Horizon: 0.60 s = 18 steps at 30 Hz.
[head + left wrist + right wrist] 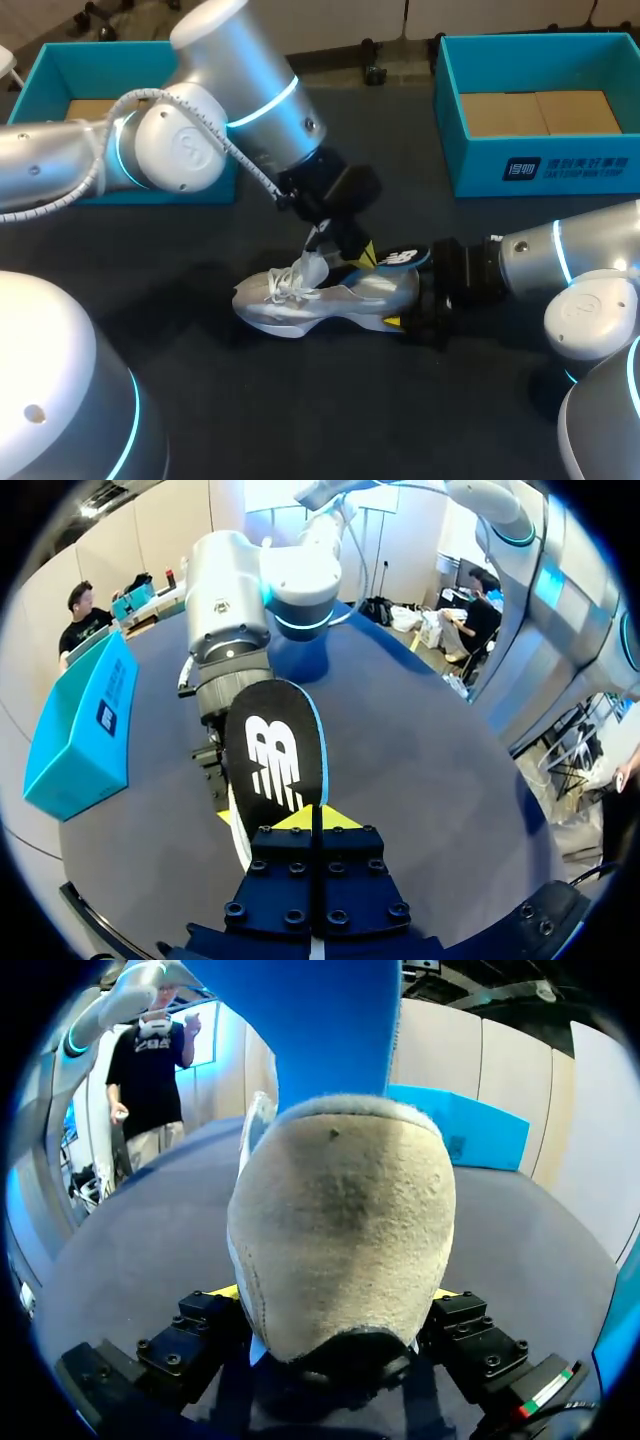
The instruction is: Take the shoe out of the shoebox, open the shoe tongue, remove and reinsert the insole, then place the shoe into the shoebox
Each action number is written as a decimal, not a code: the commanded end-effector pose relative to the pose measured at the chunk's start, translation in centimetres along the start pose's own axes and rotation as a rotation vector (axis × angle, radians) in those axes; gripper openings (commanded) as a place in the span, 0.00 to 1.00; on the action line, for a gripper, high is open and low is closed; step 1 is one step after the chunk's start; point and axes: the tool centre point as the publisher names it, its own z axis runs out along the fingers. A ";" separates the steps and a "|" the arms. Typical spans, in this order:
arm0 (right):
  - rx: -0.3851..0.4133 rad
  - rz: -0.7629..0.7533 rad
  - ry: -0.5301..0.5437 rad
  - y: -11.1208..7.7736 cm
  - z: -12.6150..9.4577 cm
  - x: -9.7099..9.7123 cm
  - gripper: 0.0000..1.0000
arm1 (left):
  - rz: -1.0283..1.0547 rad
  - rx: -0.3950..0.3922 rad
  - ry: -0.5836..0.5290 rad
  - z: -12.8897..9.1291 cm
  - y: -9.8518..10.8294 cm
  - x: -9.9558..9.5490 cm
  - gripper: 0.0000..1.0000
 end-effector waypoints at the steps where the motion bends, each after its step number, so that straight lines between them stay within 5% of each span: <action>1: 0.003 0.000 -0.001 0.0 0.2 0.1 0.00 | 0.006 0.004 0.010 0.7 -0.4 -0.8 0.00; 3: 0.003 0.000 -0.001 0.0 0.2 0.1 0.00 | 0.012 -0.004 0.010 0.9 -0.4 -0.8 0.00; 6: 0.003 0.000 -0.001 0.0 0.2 0.1 0.00 | 0.026 -0.019 0.002 0.9 -0.5 -0.5 0.32; 10: 0.003 0.000 -0.001 0.0 0.2 0.1 0.00 | 0.047 -0.031 -0.032 0.5 -0.7 0.2 0.48; 12: 0.003 0.000 -0.001 0.0 0.2 0.1 0.00 | 0.054 -0.036 -0.055 0.2 -0.6 0.6 0.74; 16: 0.003 0.000 -0.001 0.0 0.2 0.1 0.00 | 0.050 -0.036 -0.091 -0.1 -0.5 0.9 1.00; 18: 0.003 0.000 -0.001 0.0 0.2 0.1 0.00 | 0.049 -0.024 -0.107 -0.3 -0.5 1.1 1.00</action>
